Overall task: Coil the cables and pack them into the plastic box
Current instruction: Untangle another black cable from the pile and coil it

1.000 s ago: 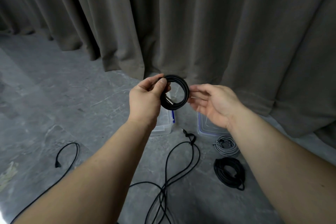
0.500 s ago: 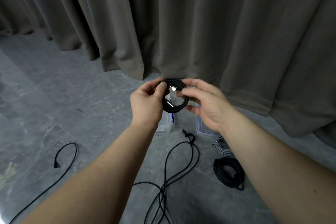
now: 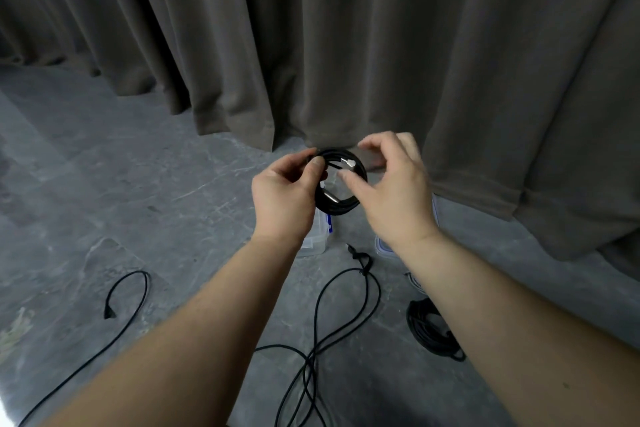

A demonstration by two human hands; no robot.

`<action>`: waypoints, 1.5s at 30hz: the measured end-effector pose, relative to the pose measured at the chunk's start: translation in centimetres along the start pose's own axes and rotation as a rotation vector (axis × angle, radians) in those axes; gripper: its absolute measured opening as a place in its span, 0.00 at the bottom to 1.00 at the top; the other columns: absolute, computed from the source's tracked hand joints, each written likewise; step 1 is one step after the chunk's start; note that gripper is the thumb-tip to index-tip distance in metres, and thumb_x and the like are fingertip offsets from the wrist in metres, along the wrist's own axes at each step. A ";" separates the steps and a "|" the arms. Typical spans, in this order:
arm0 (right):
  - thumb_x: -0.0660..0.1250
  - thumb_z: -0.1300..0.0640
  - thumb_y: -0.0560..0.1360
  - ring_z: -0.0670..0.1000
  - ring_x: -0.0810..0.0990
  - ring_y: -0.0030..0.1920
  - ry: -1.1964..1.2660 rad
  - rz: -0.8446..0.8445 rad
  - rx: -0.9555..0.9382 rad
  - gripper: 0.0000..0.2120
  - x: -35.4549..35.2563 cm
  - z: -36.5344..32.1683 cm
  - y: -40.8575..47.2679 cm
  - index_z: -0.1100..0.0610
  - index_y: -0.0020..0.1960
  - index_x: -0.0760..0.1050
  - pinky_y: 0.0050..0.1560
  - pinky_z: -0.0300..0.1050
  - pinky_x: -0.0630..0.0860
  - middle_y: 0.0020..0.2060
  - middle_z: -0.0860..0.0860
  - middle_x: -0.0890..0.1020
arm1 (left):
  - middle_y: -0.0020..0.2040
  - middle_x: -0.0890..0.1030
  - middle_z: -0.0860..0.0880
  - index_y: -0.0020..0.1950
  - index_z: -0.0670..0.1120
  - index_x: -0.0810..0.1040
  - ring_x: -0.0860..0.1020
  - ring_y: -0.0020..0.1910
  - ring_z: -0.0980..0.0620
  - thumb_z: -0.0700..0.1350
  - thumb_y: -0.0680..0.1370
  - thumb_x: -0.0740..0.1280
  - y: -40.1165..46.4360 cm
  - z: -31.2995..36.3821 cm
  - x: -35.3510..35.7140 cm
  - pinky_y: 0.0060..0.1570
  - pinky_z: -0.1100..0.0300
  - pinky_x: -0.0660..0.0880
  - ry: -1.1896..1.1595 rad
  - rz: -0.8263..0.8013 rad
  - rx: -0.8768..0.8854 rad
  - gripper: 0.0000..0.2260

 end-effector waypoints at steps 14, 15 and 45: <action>0.65 0.68 0.75 0.47 0.79 0.30 0.900 -0.127 0.572 0.08 -1.3 -0.5 1.6 0.57 0.41 0.72 0.32 0.36 0.74 0.28 0.51 0.81 | 0.41 0.84 0.50 0.46 0.51 0.81 0.83 0.42 0.52 0.39 0.76 0.71 0.5 -0.7 -1.3 0.48 0.60 0.79 0.266 -0.110 0.052 0.06; 0.65 0.67 0.76 0.47 0.79 0.31 0.922 -0.136 0.629 0.09 -1.3 -0.1 1.5 0.56 0.41 0.72 0.33 0.36 0.74 0.28 0.50 0.81 | 0.40 0.83 0.48 0.45 0.50 0.80 0.82 0.41 0.52 0.38 0.76 0.71 0.5 -0.7 -1.3 0.47 0.59 0.80 0.275 -0.140 0.036 0.06; 0.67 0.71 0.74 0.44 0.79 0.35 0.591 -0.423 0.462 0.12 -1.1 0.1 1.2 0.54 0.47 0.73 0.36 0.34 0.74 0.40 0.50 0.82 | 0.39 0.84 0.49 0.45 0.43 0.81 0.78 0.33 0.56 0.41 0.81 0.64 -0.1 1.3 0.4 0.36 0.62 0.78 -0.127 -0.214 -0.139 0.09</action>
Point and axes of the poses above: each hand's wrist, its own y-axis towards the middle knuckle, its own x-axis out of the palm, z = x × y, the point moved 2 cm from there along y, towards the middle knuckle
